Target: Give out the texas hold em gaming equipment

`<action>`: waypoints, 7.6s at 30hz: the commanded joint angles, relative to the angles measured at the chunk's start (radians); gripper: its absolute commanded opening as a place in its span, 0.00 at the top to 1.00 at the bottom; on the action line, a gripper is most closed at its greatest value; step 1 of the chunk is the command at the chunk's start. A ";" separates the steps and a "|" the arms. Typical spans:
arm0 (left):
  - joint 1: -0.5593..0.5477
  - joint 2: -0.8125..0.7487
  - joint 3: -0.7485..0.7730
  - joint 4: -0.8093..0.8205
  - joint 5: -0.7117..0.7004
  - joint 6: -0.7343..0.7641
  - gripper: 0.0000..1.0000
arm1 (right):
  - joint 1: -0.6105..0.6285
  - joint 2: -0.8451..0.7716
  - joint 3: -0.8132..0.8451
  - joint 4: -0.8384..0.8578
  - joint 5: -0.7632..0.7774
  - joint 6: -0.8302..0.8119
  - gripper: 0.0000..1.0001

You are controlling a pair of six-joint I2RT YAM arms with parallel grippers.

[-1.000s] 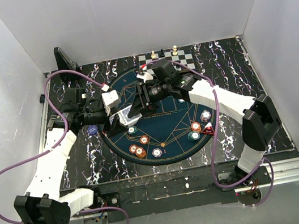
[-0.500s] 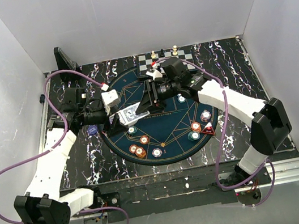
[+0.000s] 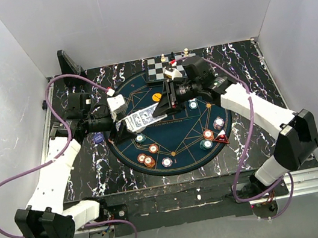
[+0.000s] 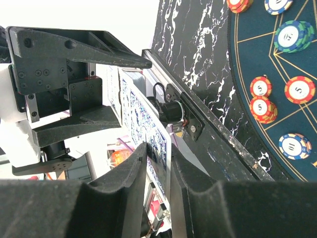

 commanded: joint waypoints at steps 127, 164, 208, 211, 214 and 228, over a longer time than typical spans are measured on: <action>0.006 -0.061 -0.001 0.044 0.100 -0.034 1.00 | 0.082 -0.050 0.051 -0.158 0.146 -0.097 0.49; 0.005 -0.061 -0.021 0.105 0.071 -0.086 1.00 | 0.071 -0.130 -0.021 -0.122 0.056 -0.016 0.60; 0.016 -0.042 -0.021 0.121 0.034 -0.141 1.00 | -0.128 -0.309 -0.153 -0.045 -0.193 0.055 0.99; 0.019 -0.042 -0.018 0.121 0.025 -0.139 1.00 | -0.209 -0.329 -0.188 -0.109 -0.200 0.003 0.99; 0.022 -0.046 -0.015 0.131 0.023 -0.156 1.00 | -0.257 -0.312 -0.241 -0.112 -0.194 -0.033 0.99; 0.025 -0.054 0.022 0.076 0.046 -0.129 1.00 | -0.228 0.590 0.392 0.014 0.016 -0.043 0.99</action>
